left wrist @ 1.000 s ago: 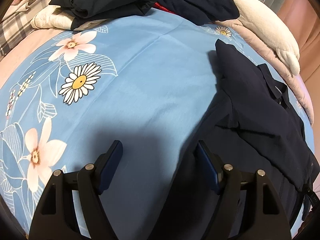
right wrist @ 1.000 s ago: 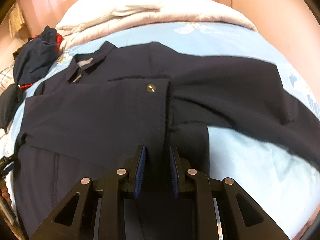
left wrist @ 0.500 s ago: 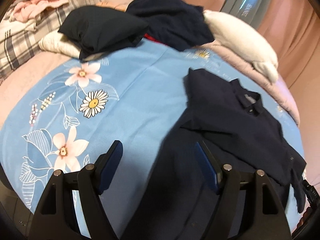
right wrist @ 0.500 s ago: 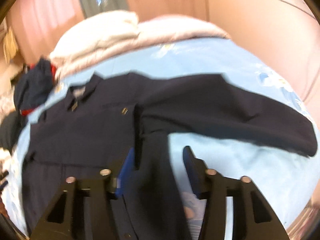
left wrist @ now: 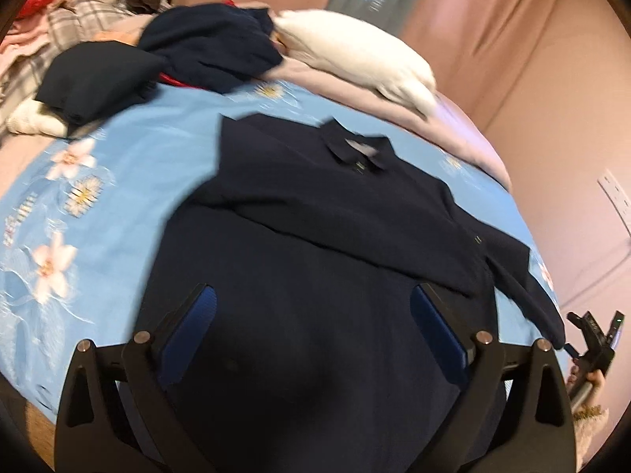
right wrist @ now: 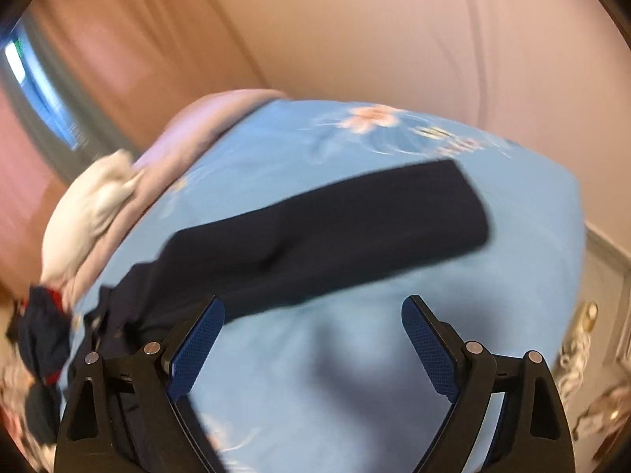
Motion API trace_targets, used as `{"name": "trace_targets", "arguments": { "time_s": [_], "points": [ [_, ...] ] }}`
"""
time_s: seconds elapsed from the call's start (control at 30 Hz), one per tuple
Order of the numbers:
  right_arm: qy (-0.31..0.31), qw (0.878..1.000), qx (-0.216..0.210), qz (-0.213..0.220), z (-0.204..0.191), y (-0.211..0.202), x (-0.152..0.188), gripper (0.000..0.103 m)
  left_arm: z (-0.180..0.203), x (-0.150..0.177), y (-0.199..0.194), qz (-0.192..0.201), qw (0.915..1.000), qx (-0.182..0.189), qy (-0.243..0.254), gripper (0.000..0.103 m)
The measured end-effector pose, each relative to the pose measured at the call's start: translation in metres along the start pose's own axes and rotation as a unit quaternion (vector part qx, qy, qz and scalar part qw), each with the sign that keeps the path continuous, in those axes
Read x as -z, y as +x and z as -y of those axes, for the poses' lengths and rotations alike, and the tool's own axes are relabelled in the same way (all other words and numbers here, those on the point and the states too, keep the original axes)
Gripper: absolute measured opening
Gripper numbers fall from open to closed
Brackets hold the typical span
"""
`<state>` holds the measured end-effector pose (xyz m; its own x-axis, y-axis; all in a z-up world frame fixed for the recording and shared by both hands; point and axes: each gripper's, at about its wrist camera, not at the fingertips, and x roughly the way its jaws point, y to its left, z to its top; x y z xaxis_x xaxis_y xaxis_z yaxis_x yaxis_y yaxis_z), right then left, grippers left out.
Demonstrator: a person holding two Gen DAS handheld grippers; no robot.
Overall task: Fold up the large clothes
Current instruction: 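Withdraw the right gripper and swing it over the sleeve cuff, then close the right gripper on the folded sleeve's cuff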
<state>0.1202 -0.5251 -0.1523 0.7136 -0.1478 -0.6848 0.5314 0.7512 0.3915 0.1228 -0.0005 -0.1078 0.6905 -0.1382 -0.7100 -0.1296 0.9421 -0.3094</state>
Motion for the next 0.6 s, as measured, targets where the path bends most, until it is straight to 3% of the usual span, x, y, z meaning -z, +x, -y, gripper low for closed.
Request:
{"name": "trace_targets", "arguments": {
  "time_s": [0.13,0.3,0.43,0.6],
  "points": [
    [0.064,0.998,0.015,0.003,0.045,0.011,0.001,0.091,0.03,0.02,0.023,-0.037,0.9987,0.017,0.032,0.099],
    [0.114,0.993,0.014,-0.012,0.09,0.028,-0.002,0.091,0.044,0.03,0.034,-0.049,0.9976,0.023,0.042,0.099],
    [0.13,0.991,0.008,0.008,0.099,0.034,-0.003,0.091,0.046,0.03,0.037,-0.048,0.9975,0.022,0.045,0.099],
    [0.159,0.986,-0.045,0.022,0.098,0.047,-0.013,0.091,0.046,0.027,0.037,-0.037,0.9981,0.018,0.046,0.099]
  ]
}}
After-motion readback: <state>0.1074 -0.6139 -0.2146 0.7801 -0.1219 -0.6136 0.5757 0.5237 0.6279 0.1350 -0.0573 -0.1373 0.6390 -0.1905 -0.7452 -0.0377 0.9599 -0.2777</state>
